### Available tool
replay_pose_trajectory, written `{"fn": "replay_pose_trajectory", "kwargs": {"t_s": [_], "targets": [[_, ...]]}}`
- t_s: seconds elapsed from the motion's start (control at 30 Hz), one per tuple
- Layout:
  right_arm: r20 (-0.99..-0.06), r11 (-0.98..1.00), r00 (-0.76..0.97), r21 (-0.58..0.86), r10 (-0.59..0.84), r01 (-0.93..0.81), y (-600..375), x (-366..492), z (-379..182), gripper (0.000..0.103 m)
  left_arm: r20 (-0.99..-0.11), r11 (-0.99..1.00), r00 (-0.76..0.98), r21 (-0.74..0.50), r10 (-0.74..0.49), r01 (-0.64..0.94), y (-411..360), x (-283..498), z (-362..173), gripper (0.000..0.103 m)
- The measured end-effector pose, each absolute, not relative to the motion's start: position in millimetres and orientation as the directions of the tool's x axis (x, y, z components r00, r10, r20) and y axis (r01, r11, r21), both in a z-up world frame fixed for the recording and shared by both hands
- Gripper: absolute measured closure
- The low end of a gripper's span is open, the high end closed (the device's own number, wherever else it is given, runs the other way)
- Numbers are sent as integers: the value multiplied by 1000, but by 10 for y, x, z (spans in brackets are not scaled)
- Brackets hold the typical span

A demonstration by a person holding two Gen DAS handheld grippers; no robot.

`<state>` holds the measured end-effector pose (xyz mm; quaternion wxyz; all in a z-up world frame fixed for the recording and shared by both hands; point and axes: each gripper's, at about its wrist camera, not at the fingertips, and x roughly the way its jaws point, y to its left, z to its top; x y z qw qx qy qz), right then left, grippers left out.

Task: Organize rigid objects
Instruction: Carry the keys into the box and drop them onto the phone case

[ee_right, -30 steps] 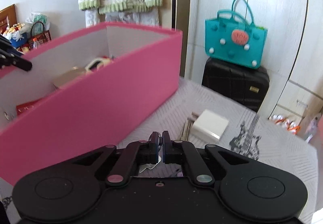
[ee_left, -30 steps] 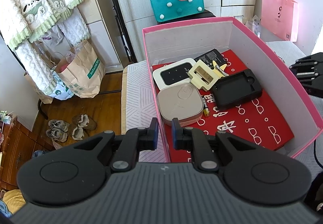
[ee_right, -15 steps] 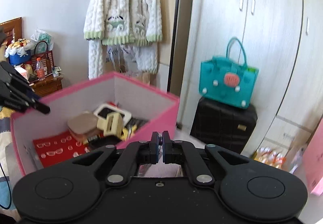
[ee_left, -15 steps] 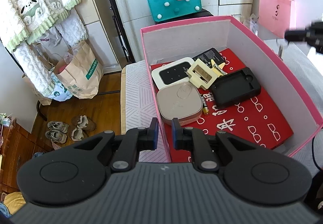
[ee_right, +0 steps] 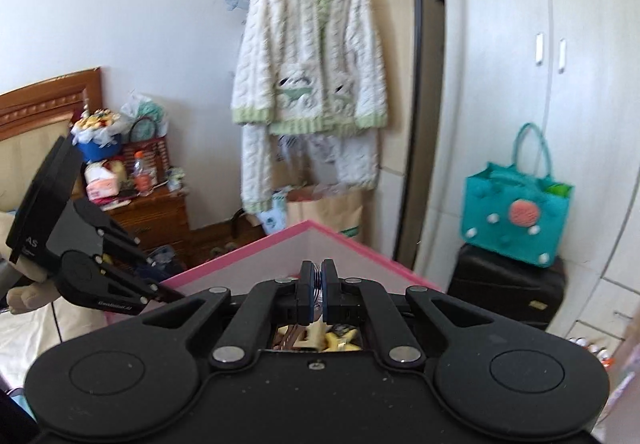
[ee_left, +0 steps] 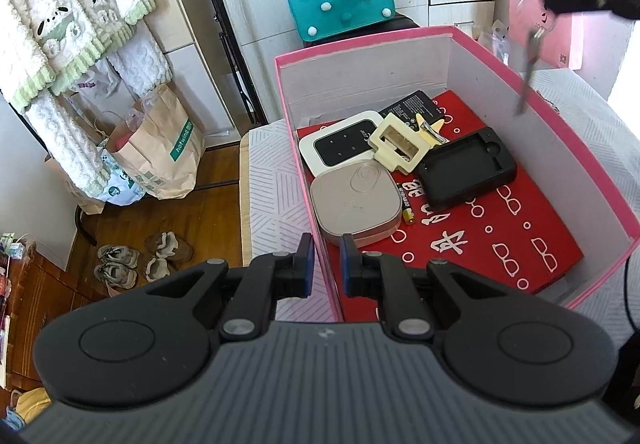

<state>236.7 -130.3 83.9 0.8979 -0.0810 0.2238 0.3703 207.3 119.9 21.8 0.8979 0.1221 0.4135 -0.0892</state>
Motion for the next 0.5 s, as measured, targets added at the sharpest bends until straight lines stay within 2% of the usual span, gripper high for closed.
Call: {"fn": "replay_pose_trajectory", "kwargs": {"t_s": [0.3, 0.5], "targets": [[-580, 708, 532, 115, 617, -696, -985, 2659, 263, 98, -764, 954, 641, 136, -70, 266, 1170, 2083, 222, 91], [-573, 713, 547, 97, 611, -694, -1042, 2531, 254, 97, -760, 956, 644, 121, -85, 269, 1208, 2070, 205, 91]]}}
